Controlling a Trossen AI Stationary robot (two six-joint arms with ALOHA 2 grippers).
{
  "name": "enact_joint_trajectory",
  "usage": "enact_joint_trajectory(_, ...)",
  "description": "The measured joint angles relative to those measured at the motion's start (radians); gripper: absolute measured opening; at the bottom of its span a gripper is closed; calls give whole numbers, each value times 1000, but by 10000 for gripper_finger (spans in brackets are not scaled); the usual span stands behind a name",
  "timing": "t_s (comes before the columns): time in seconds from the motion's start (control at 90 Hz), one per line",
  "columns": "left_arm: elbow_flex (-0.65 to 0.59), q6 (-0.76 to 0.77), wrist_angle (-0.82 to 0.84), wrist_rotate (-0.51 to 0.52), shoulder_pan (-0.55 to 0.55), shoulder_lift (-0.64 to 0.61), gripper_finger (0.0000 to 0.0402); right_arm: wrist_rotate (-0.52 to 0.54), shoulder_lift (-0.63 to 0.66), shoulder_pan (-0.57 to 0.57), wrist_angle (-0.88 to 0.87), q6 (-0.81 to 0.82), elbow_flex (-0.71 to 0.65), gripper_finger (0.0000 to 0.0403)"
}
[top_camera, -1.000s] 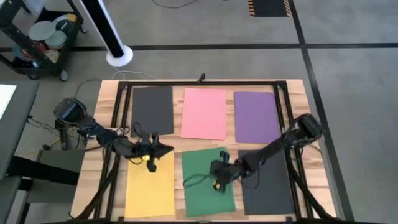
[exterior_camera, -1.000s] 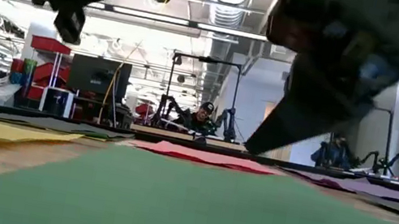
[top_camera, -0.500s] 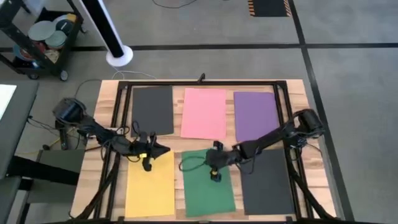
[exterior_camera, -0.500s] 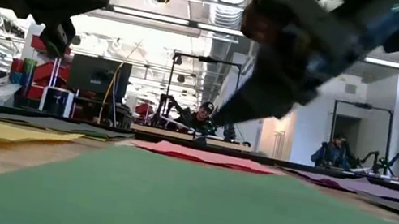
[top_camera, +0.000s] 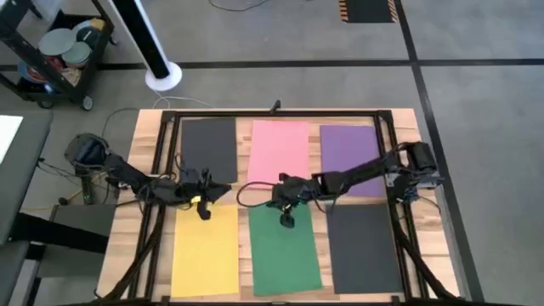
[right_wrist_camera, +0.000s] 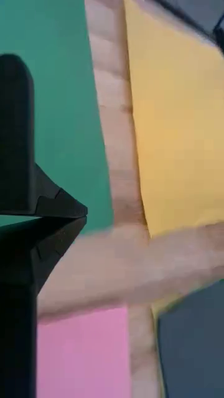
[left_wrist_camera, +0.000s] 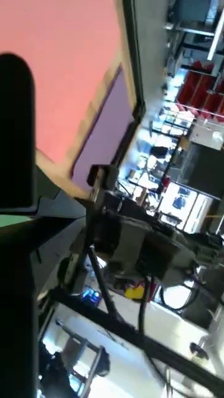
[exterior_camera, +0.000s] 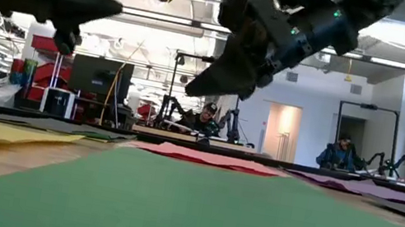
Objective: Organize paper
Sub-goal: Stack the top black paper on top of the black paper
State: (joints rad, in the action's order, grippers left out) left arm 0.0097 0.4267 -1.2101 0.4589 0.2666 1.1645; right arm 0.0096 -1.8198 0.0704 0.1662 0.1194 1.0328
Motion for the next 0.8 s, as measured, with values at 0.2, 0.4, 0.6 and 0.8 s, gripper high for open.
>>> enact_joint_trajectory(0.2, 51, 34, 110, -417, -322, -5, 0, -18, 0, -88, -44, -10, 2, 0)
enact_joint_trajectory(0.4, 176, -37, 266, -661, -621, 2, 0, -100, 0, -108, 5, -74, 2, 0)
enact_joint_trajectory(0.6, 160, -40, 138, -707, -740, -16, 0, -110, 0, -129, -7, -99, 2, 0)
enact_joint_trajectory(0.8, 128, -71, 159, -657, -779, -24, 0, -50, 0, -148, -18, -154, 10, 15)
